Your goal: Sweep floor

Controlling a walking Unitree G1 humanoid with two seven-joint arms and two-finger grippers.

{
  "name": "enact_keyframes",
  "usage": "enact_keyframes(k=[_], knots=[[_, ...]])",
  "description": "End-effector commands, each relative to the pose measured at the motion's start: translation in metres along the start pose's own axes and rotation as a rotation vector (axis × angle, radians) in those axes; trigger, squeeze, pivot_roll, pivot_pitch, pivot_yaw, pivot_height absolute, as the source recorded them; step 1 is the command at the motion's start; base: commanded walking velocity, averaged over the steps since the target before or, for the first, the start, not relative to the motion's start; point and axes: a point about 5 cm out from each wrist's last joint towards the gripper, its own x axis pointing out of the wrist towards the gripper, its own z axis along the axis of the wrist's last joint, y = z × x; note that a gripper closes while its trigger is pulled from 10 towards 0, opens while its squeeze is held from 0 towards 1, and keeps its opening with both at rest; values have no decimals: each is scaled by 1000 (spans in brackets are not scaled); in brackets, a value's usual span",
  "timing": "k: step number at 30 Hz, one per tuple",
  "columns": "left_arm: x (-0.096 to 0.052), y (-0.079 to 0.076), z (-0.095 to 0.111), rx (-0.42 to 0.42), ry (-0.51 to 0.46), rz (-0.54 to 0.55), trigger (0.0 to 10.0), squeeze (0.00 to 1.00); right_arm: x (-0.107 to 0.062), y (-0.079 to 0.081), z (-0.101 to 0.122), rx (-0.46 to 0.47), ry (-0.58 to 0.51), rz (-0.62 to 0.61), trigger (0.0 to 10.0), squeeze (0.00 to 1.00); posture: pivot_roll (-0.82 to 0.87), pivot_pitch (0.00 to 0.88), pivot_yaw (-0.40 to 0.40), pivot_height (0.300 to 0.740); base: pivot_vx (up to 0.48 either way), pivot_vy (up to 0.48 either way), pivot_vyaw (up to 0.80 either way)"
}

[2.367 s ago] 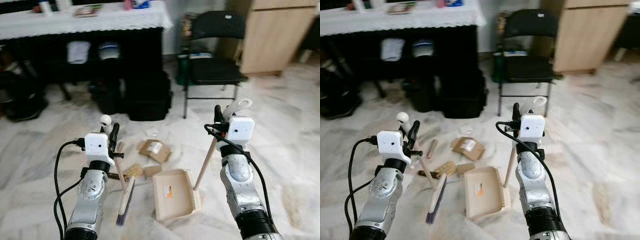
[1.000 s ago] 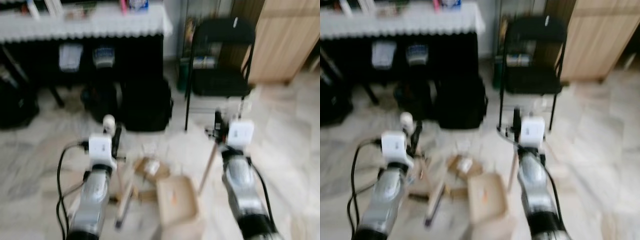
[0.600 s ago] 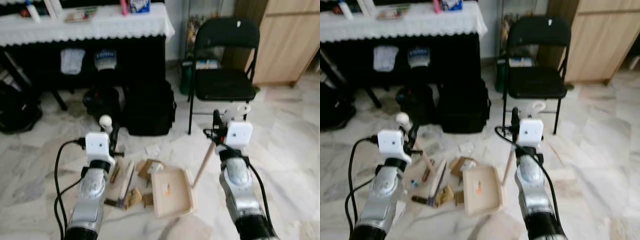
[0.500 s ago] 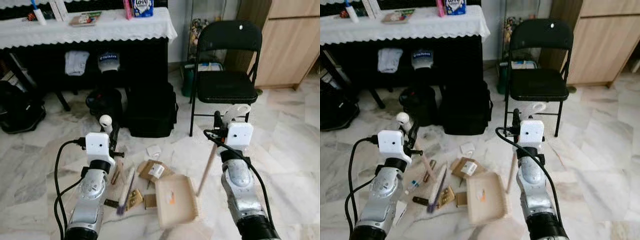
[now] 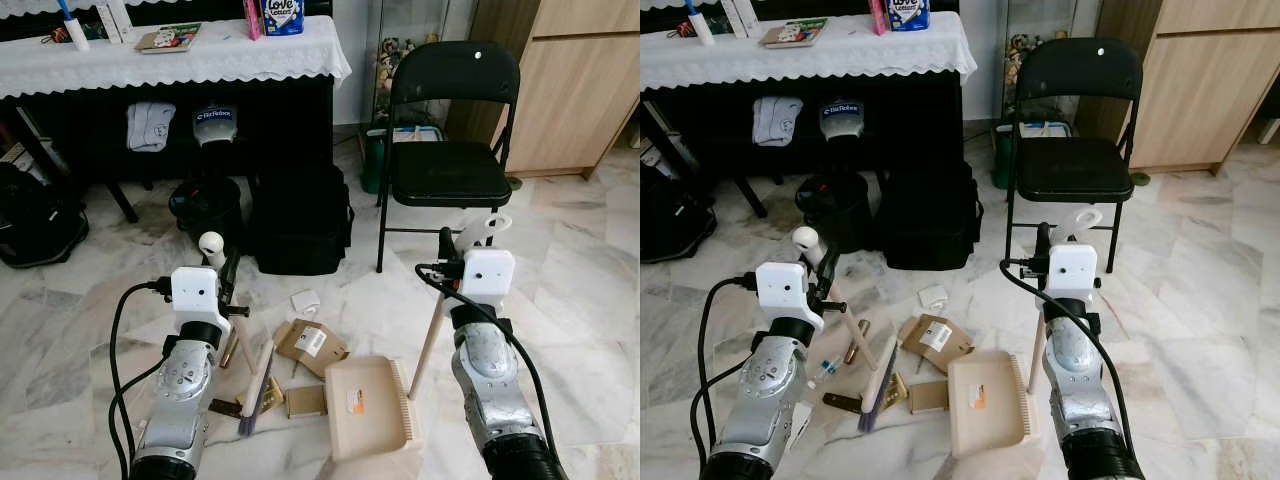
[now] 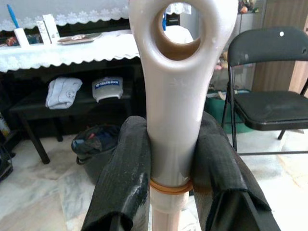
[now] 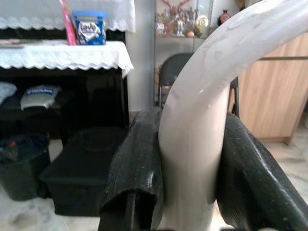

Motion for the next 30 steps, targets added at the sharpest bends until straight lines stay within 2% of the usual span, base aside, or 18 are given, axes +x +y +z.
enact_keyframes(k=[1, 5, 12, 14, 18, 23, 30], knots=[[1, 3, 8, 23, -34, -6, 10000, 0, -1, -4, -1, -16, -12, -8, 10000, 0, 23, 102, 73, 740, 0, 0, 0], [-2, 5, 7, 30, -24, -5, 10000, 0, -4, -10, -10, -39, 19, -22, 10000, 0, 29, 110, 76, 740, 0, 0, 0], [-2, 7, 8, 38, -22, 1, 10000, 0, -1, -8, -14, -52, 52, -35, 10000, 0, 39, 115, 77, 740, 0, 0, 0], [-1, 8, 8, 39, -23, 2, 10000, 0, 1, -3, -12, -29, 50, -39, 10000, 0, 38, 116, 77, 740, 0, 0, 0], [1, 7, 9, 40, -23, 0, 10000, 0, 2, 3, -15, 14, 111, -63, 10000, 0, 37, 113, 78, 740, 0, 0, 0], [1, 7, 9, 38, -26, -1, 10000, 0, 0, 3, -19, 39, 160, -70, 10000, 0, 32, 109, 77, 740, 0, 0, 0], [3, 4, 9, 31, -27, -6, 10000, 0, 2, 2, -16, 45, 174, -66, 10000, 0, 26, 102, 75, 740, 0, 0, 0]])
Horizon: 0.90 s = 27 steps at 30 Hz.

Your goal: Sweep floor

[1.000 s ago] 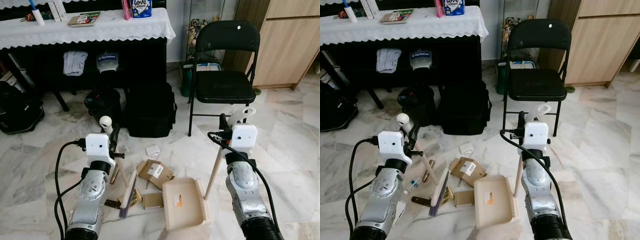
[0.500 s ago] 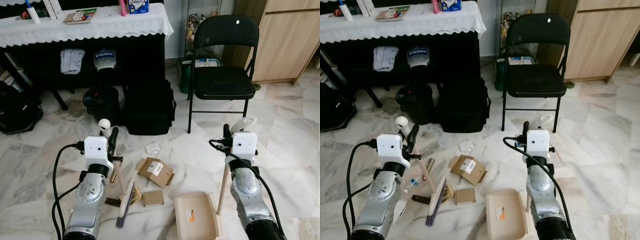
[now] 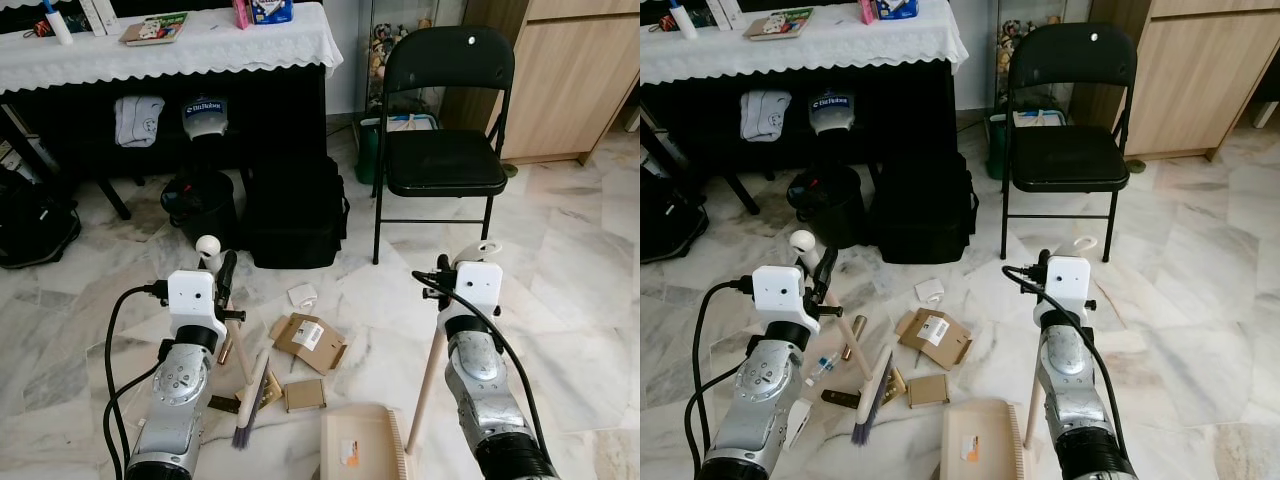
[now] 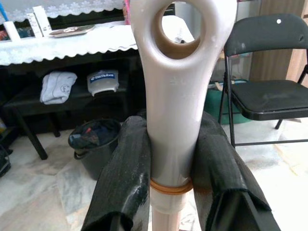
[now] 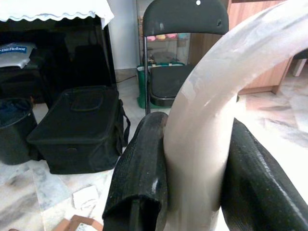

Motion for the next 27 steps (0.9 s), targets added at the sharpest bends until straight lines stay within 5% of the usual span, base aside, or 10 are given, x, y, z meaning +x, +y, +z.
enact_keyframes(k=[1, 18, 27], knots=[[5, 1, 9, 19, -38, -7, 10000, 0, 2, 1, 9, 18, -33, 2, 10000, 0, 26, 102, 75, 740, 0, 0, 0], [8, 1, 10, 22, -41, -8, 10000, 0, 2, 8, 3, 64, 178, 64, 10000, 0, 24, 97, 73, 740, 0, 0, 0], [8, 3, 9, 23, -40, -3, 10000, 0, -6, 19, -14, 120, 387, 158, 10000, 0, 23, 99, 70, 740, 0, 0, 0]])
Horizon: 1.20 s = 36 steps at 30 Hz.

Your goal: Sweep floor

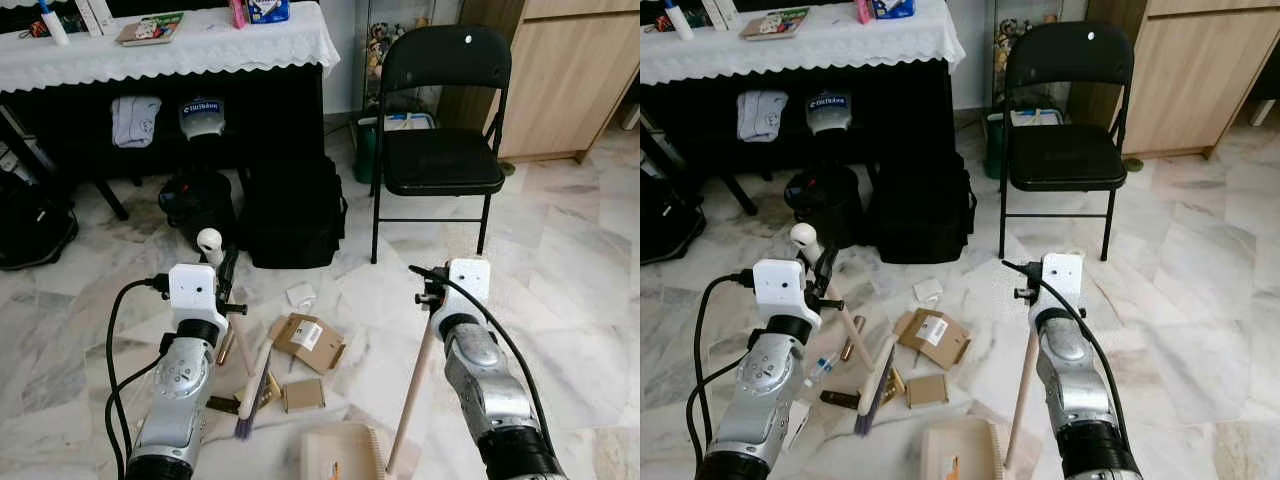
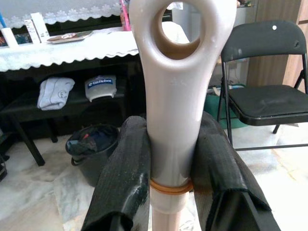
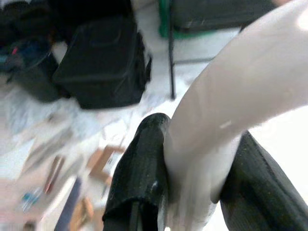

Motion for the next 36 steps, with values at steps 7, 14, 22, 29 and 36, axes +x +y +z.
enact_keyframes(k=[7, 14, 22, 29, 36], knots=[[3, 4, 4, 22, -18, 4, 10000, 0, -4, 10, -18, 84, 186, 72, 10000, 0, 22, 99, 67, 740, 0, 0, 0], [3, 4, 4, 22, -17, 5, 10000, 0, -6, 7, -14, 93, 210, 65, 10000, 0, 21, 100, 68, 740, 0, 0, 0], [4, 5, 4, 23, -18, 7, 10000, 0, -5, 0, 3, 126, 93, -10, 10000, 0, 24, 100, 69, 740, 0, 0, 0], [4, 4, 4, 23, -20, 7, 10000, 0, -10, -4, 41, -94, -191, -91, 10000, 0, 22, 100, 72, 740, 0, 0, 0], [5, 3, 4, 20, -21, 4, 10000, 0, -13, 0, 54, -65, -295, -94, 10000, 0, 22, 97, 72, 740, 0, 0, 0]])
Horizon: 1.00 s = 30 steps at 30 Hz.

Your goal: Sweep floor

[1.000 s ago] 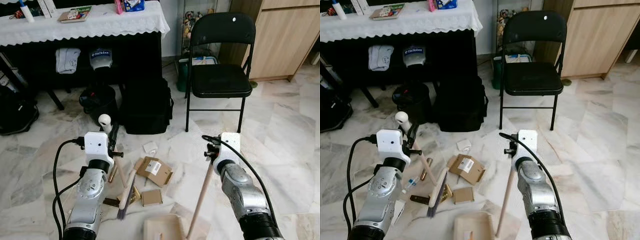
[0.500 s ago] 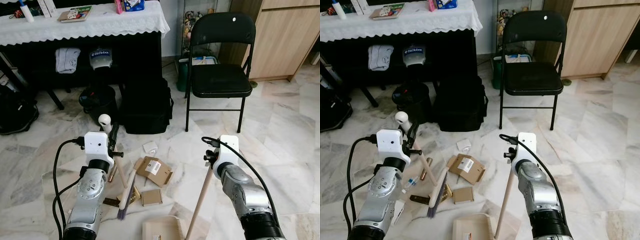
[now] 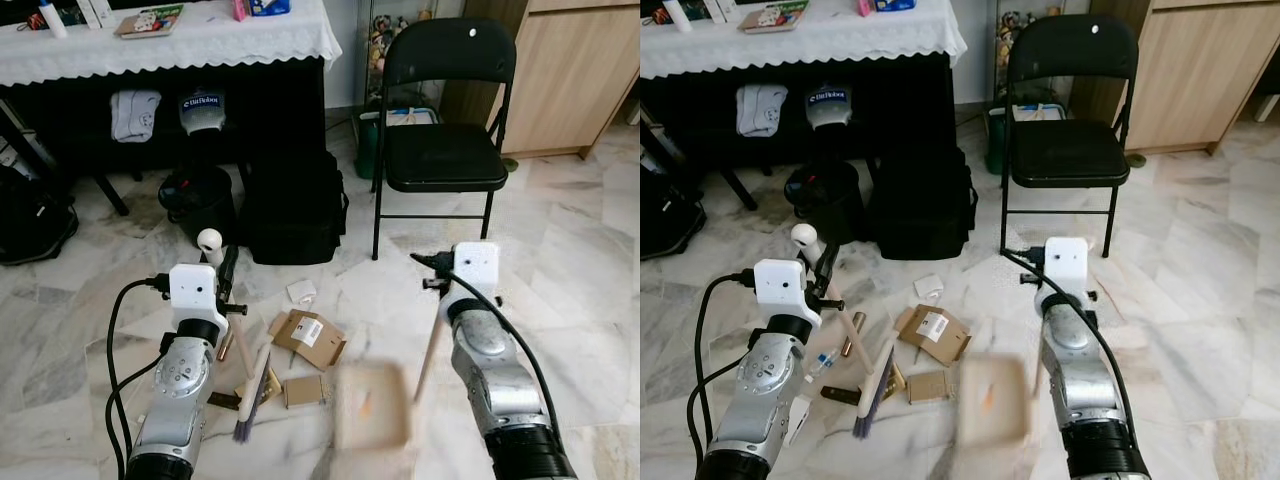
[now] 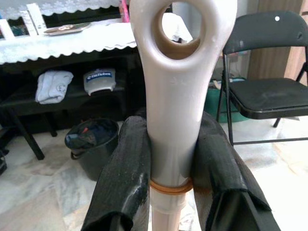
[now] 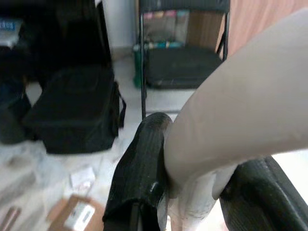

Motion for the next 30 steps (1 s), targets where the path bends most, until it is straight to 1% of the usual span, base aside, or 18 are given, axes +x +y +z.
enact_keyframes(k=[1, 4, 6, 7, 9, 16, 18, 24, 26, 29, 30], knots=[[4, 3, 7, 20, -36, 2, 10000, 0, -1, 5, 9, 33, -48, 16, 10000, 0, 22, 97, 72, 740, 0, 0, 0], [4, 2, 8, 18, -38, 3, 10000, 0, -3, 4, 10, 36, -77, 12, 10000, 0, 19, 98, 72, 740, 0, 0, 0], [3, 2, 8, 16, -42, 5, 10000, 0, -5, 4, 11, 54, -115, 19, 10000, 0, 18, 99, 71, 740, 0, 0, 0], [3, 2, 8, 16, -42, 5, 10000, 0, -5, 4, 11, 54, -115, 19, 10000, 0, 18, 99, 71, 740, 0, 0, 0], [2, 1, 8, 14, -43, 3, 10000, 0, -7, 5, 8, 51, -162, 21, 10000, 0, 18, 97, 69, 740, 0, 0, 0], [3, 1, 8, 15, -50, 8, 10000, 0, -8, 4, -9, 56, -119, 11, 10000, 0, 22, 95, 69, 740, 0, 0, 0], [2, 2, 9, 27, -56, 16, 10000, 0, -9, 4, -10, 53, -118, 9, 10000, 0, 22, 95, 69, 740, 0, 0, 0], [2, 2, 9, 25, -62, 18, 10000, 0, -8, 3, -13, 78, -127, 8, 10000, 0, 18, 87, 69, 740, 0, 0, 0], [3, 1, 9, 26, -55, 14, 10000, 0, -8, 8, -17, 105, -109, 22, 10000, 0, 21, 82, 70, 740, 0, 0, 0], [4, 1, 9, 25, -55, 15, 10000, 0, -7, 12, -24, 106, -63, 23, 10000, 0, 22, 80, 69, 740, 0, 0, 0], [4, 1, 9, 25, -56, 16, 10000, 0, -7, 12, -24, 108, -63, 22, 10000, 0, 22, 80, 69, 740, 0, 0, 0]])
